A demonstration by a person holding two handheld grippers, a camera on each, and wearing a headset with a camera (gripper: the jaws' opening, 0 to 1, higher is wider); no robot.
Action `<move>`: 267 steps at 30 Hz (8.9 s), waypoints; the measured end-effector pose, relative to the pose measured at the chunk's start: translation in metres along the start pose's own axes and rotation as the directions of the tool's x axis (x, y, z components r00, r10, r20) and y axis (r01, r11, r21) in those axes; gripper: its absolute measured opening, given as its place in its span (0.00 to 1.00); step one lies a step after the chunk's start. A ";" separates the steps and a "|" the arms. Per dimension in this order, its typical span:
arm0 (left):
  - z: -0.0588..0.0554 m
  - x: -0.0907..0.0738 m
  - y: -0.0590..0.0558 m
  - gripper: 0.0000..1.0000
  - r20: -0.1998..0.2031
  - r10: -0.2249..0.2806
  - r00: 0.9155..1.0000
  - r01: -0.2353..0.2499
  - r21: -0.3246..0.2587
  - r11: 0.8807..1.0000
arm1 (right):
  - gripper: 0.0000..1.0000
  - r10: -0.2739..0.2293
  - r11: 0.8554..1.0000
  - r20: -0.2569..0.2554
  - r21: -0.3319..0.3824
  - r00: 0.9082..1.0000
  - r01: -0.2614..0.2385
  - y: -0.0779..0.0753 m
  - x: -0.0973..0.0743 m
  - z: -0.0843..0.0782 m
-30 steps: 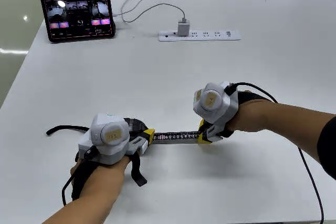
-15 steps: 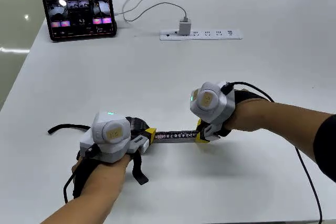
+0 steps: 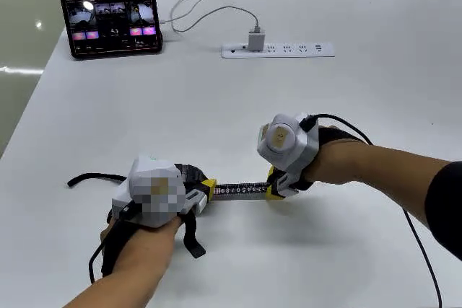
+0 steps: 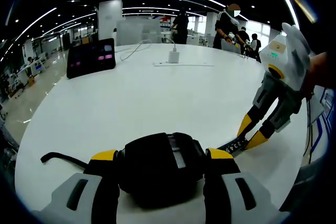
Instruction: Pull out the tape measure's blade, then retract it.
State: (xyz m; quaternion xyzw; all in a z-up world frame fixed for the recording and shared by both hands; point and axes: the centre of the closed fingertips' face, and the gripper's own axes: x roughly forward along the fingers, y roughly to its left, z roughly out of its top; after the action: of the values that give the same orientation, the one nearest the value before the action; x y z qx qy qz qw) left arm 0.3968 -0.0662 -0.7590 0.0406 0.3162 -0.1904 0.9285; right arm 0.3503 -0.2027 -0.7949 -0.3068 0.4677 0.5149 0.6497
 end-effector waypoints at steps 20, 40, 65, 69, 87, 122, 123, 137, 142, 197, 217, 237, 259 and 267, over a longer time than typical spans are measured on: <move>0.000 -0.001 0.000 0.60 0.001 -0.002 1.000 0.002 0.000 1.000 | 0.09 -0.011 1.000 0.013 -0.013 1.000 0.011 0.002 0.004 0.011; 0.001 -0.001 0.001 0.60 0.008 -0.015 1.000 0.015 -0.015 1.000 | 0.09 -0.010 1.000 0.047 -0.014 0.999 0.010 0.003 0.009 0.022; 0.002 -0.001 0.002 0.59 0.024 -0.029 0.999 0.030 -0.032 0.999 | 0.09 0.009 1.000 0.076 -0.009 0.997 -0.008 0.005 0.014 0.035; 0.002 -0.002 0.002 0.59 0.032 -0.034 0.999 0.035 -0.033 0.999 | 0.09 0.012 1.000 0.084 -0.013 0.996 -0.010 0.005 0.016 0.040; 0.002 -0.002 0.002 0.59 0.031 -0.034 0.999 0.035 -0.037 0.999 | 0.09 0.013 1.000 0.132 0.013 0.991 -0.014 0.008 0.022 0.055; 0.000 -0.004 0.002 0.60 0.031 -0.038 0.999 0.039 -0.049 0.998 | 0.10 0.019 1.000 0.219 -0.013 0.976 -0.017 0.016 0.035 0.087; 0.000 -0.004 0.002 0.60 0.031 -0.038 0.999 0.039 -0.049 0.998 | 0.10 0.019 1.000 0.219 -0.013 0.975 -0.017 0.017 0.035 0.088; 0.001 -0.003 0.003 0.60 0.032 -0.036 0.999 0.038 -0.049 0.998 | 0.10 0.026 1.000 0.236 -0.023 0.971 -0.021 0.018 0.037 0.093; 0.001 -0.003 0.003 0.61 0.034 -0.034 0.999 0.036 -0.048 0.998 | 0.11 0.019 0.999 0.234 -0.041 0.972 -0.010 0.019 0.038 0.093; 0.005 -0.020 0.019 0.99 0.018 -0.184 0.983 0.184 -0.016 0.983 | 0.28 -0.108 0.992 0.313 0.101 0.944 0.080 0.016 -0.023 0.055; -0.006 -0.046 0.022 0.99 -0.086 -0.394 0.915 0.403 0.156 0.902 | 0.47 -0.190 0.970 0.336 0.212 0.923 0.123 0.020 -0.060 -0.002; -0.016 -0.074 0.056 0.99 -0.126 -0.402 0.907 0.421 0.238 0.876 | 0.66 -0.287 0.929 0.335 0.327 0.898 0.175 0.016 -0.098 -0.074; -0.018 -0.088 0.083 0.99 -0.134 -0.375 0.917 0.398 0.282 0.873 | 0.99 -0.358 0.889 0.318 0.404 0.878 0.216 0.026 -0.123 -0.142; -0.016 -0.090 0.085 0.99 -0.134 -0.368 0.920 0.392 0.284 0.875 | 0.99 -0.370 0.884 0.323 0.411 0.871 0.224 0.026 -0.134 -0.155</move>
State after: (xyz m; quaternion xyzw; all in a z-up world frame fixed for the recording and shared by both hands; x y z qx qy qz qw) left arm 0.3542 0.0449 -0.7208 0.1278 0.3199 -0.4137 0.8427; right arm 0.2760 -0.3826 -0.7273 -0.1425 0.3606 0.3630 0.8473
